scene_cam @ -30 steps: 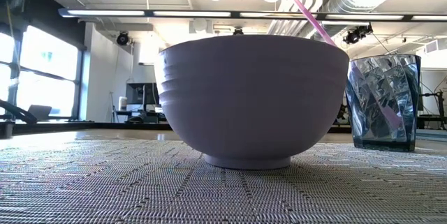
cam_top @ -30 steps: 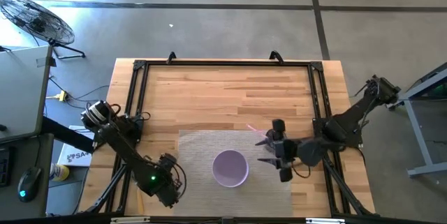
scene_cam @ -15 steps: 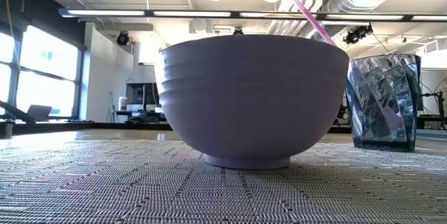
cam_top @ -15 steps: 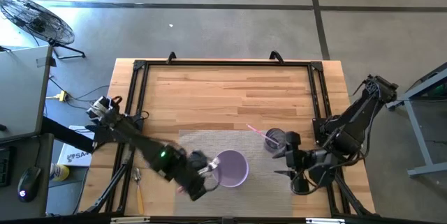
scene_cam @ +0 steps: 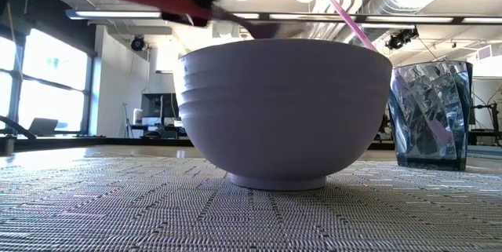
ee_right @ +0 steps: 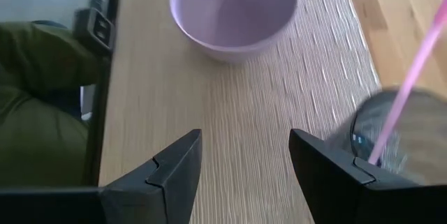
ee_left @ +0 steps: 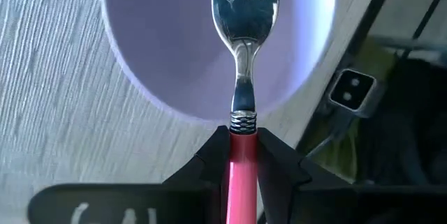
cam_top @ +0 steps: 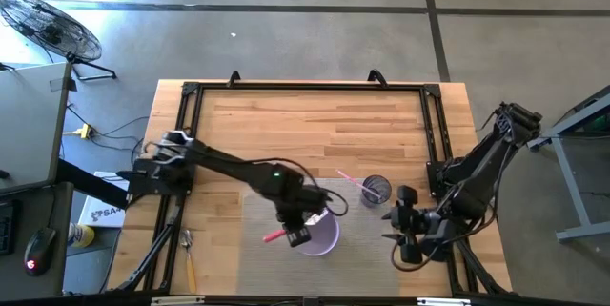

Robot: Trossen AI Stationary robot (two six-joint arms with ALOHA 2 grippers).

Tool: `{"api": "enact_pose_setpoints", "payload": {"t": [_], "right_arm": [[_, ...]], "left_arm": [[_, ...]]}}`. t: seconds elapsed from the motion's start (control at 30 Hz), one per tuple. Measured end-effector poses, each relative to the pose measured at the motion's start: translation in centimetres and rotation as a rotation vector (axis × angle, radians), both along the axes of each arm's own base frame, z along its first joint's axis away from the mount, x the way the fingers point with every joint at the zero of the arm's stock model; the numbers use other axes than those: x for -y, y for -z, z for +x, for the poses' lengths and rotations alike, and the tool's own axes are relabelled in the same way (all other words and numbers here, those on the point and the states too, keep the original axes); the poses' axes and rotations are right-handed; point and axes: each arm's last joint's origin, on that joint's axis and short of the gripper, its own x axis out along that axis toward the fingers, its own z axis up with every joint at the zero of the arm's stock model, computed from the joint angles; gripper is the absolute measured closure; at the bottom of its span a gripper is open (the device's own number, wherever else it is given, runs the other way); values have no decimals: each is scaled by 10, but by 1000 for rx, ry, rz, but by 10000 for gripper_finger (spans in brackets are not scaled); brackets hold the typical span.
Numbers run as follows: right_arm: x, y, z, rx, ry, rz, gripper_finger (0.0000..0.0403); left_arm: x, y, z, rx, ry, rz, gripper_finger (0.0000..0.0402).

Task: Pick & Place Utensil
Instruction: Put the red fork into the purple bowl on the gray mat

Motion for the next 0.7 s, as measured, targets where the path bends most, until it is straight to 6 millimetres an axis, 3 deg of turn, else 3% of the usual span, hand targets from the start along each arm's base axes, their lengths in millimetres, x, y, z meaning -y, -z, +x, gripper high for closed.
{"api": "enact_pose_setpoints", "payload": {"t": [0.1,0.37,0.7], "right_arm": [[2,9,-2,-25,36,20,194],[2,18,-3,-45,36,29,194],[1,16,-1,-19,24,33,194]], "left_arm": [[0,9,10,-72,45,32,355],[18,27,22,-69,172,101,355],[16,28,25,-27,153,201,355]]}}
